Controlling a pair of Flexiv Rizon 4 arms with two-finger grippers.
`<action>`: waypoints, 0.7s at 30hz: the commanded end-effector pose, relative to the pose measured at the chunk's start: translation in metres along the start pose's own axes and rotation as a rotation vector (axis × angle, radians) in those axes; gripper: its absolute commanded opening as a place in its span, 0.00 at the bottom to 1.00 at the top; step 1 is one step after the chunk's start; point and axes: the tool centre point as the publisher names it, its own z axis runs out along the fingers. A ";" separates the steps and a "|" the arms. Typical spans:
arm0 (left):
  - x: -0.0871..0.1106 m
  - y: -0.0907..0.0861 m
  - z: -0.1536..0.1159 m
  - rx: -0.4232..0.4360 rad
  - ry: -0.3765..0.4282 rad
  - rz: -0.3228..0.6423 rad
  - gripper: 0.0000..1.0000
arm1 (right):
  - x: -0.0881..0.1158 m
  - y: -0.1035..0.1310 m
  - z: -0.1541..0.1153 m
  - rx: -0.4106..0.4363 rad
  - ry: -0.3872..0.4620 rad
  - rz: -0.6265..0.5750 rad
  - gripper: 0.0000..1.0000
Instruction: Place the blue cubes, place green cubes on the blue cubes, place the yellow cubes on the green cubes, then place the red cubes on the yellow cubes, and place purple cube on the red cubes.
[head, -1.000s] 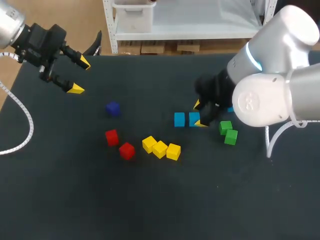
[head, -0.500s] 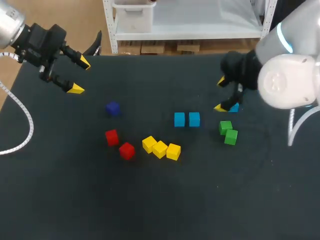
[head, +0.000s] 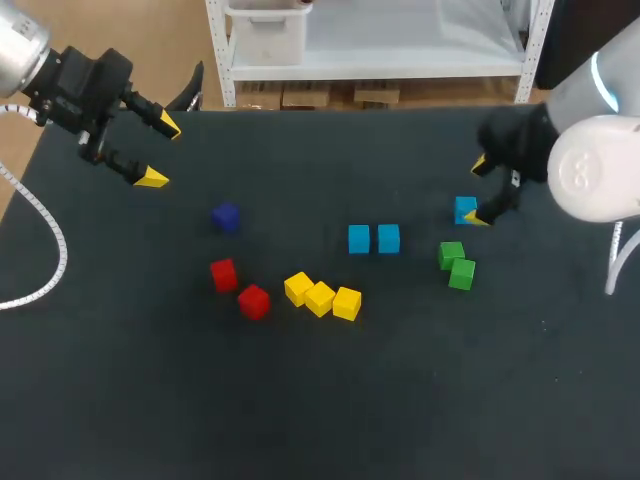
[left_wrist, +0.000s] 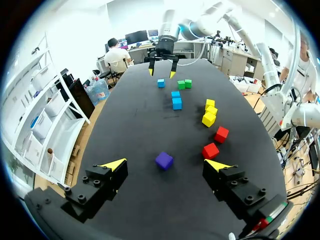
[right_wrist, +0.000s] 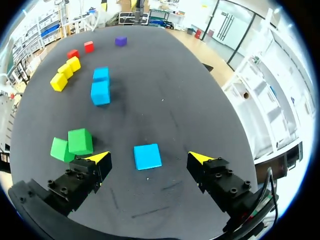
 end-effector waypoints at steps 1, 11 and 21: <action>0.001 0.001 0.000 0.000 -0.002 0.004 1.00 | 0.007 -0.007 0.005 -0.035 -0.018 -0.021 1.00; 0.001 0.001 0.000 0.000 -0.002 0.004 1.00 | 0.014 -0.012 0.017 -0.074 -0.006 -0.088 1.00; 0.001 0.001 0.000 0.000 -0.002 0.004 1.00 | 0.008 -0.008 0.025 -0.089 -0.021 -0.087 0.93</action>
